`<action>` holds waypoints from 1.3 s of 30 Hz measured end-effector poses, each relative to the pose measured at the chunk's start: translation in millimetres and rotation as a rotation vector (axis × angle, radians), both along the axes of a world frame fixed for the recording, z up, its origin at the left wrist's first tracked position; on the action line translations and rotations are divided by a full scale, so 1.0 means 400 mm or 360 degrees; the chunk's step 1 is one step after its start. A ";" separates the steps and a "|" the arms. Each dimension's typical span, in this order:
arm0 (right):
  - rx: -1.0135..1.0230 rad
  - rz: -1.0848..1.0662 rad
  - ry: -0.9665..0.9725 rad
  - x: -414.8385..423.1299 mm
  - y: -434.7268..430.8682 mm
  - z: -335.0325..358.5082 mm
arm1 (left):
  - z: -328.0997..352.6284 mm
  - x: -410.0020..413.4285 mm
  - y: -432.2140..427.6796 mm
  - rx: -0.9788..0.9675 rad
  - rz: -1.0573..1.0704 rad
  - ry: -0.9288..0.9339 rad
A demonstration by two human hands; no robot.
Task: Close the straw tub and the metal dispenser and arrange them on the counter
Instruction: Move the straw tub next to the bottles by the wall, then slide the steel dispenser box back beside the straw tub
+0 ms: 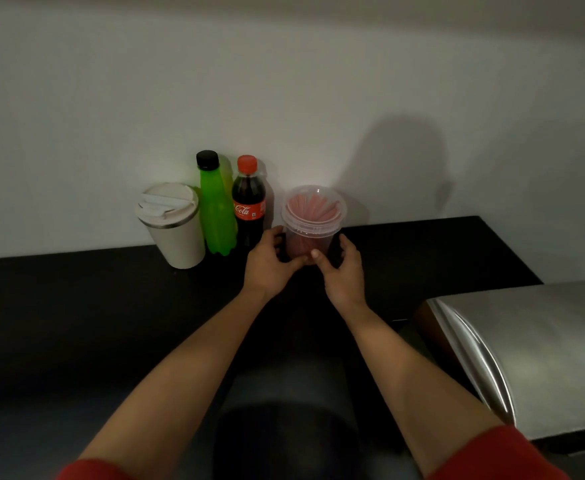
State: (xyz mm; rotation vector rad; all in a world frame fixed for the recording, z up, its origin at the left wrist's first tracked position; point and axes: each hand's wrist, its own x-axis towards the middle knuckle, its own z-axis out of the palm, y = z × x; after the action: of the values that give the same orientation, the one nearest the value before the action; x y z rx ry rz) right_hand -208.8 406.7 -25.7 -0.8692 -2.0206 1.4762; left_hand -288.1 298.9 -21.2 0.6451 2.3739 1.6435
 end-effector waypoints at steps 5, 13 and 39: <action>-0.0093 -0.0068 -0.0064 0.043 -0.027 0.049 | 0.047 0.057 -0.043 -0.0065 0.0045 0.0087; -0.0003 -0.0118 -0.0016 0.145 -0.079 0.190 | 0.171 0.192 -0.122 -0.0079 0.0030 0.0238; 0.0878 -0.0209 0.0146 0.759 -0.010 0.299 | 0.183 0.707 -0.102 0.0009 -0.0443 0.0278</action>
State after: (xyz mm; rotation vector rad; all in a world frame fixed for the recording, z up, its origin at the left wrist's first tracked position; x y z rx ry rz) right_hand 94.8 402.7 93.8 -0.6668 -2.0975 0.8032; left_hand -5.3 258.2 52.1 1.1055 2.2644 1.5290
